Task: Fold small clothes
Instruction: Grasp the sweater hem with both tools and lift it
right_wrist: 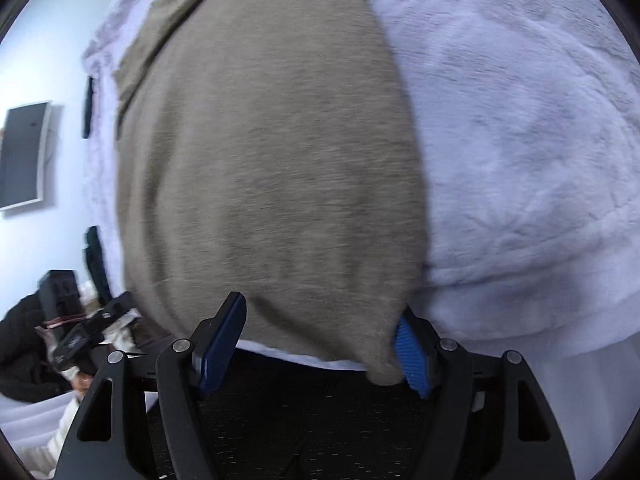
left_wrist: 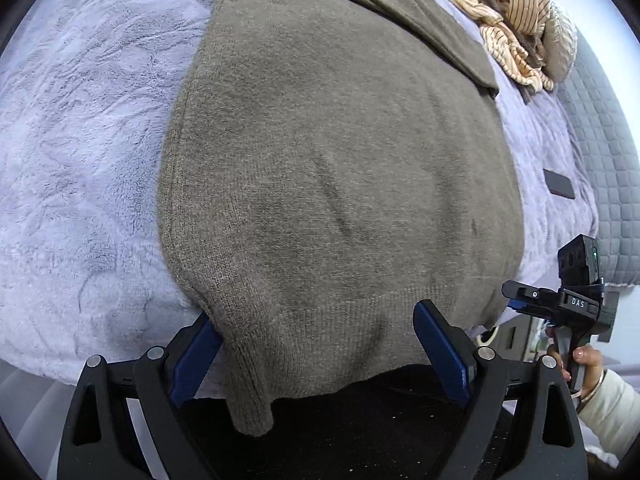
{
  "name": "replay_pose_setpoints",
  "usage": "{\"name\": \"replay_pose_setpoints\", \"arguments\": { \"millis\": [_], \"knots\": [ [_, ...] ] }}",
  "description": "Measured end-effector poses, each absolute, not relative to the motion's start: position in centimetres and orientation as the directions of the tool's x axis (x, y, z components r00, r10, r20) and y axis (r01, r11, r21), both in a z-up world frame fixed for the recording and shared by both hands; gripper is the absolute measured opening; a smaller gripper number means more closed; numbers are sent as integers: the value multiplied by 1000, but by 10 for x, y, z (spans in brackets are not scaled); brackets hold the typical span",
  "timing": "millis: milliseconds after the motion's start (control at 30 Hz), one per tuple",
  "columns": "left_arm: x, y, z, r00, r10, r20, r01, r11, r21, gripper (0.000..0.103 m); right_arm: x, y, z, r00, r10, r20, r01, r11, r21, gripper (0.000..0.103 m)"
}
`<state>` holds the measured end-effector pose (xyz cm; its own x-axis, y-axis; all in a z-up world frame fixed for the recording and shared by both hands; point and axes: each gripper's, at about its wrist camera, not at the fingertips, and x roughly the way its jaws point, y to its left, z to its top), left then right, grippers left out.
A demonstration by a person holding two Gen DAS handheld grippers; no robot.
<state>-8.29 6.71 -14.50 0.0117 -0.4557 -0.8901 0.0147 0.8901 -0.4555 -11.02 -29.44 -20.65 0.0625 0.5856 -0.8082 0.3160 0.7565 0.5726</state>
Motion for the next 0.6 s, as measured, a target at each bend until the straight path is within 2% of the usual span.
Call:
{"name": "replay_pose_setpoints", "arguments": {
  "millis": [133, 467, 533, 600],
  "knots": [
    [-85, 74, -151, 15, -474, -881, 14, 881, -474, 92, -109, -288, -194, 100, 657, -747, 274, 704, 656, 75],
    [-91, 71, -156, 12, -450, -893, 53, 892, -449, 92, -108, -305, -219, 65, 636, -769, 342, 710, 615, 75],
    [-90, 69, -154, 19, -462, -887, 47, 886, -461, 87, -109, -307, -223, 79, 657, -749, 361, 682, 636, 75],
    [-92, 68, -149, 28, -490, -871, 46, 872, -488, 69, -109, -306, -223, 90, 684, -724, 367, 653, 663, 72]
  ]
}}
